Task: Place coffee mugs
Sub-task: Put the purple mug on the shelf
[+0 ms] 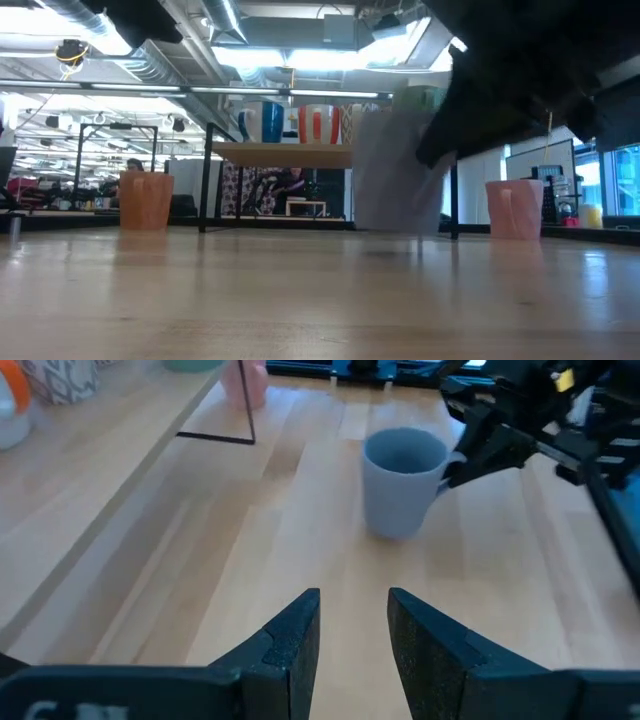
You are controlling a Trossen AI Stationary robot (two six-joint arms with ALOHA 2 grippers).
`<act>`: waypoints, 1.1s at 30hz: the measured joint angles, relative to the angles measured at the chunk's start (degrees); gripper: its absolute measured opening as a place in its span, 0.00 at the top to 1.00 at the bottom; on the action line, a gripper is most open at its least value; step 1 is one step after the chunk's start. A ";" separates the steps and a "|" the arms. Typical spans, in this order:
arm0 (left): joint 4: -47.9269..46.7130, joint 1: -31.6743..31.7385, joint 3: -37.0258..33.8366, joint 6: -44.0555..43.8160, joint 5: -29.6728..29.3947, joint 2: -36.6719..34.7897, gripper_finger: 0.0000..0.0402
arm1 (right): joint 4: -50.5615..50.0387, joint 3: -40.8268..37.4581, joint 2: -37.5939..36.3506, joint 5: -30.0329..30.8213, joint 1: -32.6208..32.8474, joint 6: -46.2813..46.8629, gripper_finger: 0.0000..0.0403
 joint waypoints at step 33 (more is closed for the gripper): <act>-8.35 0.02 4.97 4.80 -1.53 -8.02 0.72 | -13.72 19.40 -10.44 -4.14 -33.80 -24.76 0.94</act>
